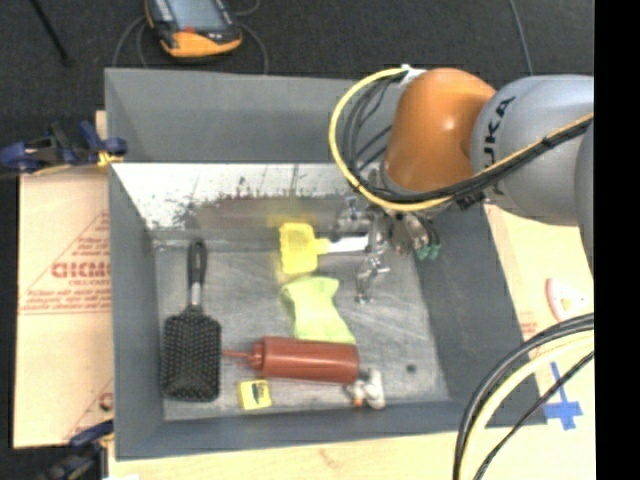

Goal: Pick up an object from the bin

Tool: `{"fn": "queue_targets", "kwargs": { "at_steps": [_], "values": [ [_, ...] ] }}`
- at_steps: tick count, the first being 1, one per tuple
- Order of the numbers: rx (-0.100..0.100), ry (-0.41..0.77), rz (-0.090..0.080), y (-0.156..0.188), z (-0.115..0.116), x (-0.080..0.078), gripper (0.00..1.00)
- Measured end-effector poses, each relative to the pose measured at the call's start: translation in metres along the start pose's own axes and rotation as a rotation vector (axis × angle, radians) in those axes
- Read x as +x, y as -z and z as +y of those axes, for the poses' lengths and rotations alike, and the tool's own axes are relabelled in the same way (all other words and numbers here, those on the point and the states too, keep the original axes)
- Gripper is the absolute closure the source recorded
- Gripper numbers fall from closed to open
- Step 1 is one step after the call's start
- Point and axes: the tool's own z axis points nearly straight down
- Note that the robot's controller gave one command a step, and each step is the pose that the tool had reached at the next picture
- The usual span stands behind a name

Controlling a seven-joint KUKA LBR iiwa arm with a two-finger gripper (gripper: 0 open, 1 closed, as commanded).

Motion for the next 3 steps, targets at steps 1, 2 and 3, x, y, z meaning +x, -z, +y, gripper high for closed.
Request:
{"fn": "queue_targets", "kwargs": {
  "at_steps": [1, 2, 3],
  "values": [
    [0.001, 0.000, -0.002, 0.001, 0.000, -0.001, 0.00],
    [-0.001, -0.069, -0.005, -0.059, -0.009, -0.013, 1.00],
    [-0.003, -0.068, 0.017, -0.060, -0.009, -0.009, 0.00]
  ]
}}
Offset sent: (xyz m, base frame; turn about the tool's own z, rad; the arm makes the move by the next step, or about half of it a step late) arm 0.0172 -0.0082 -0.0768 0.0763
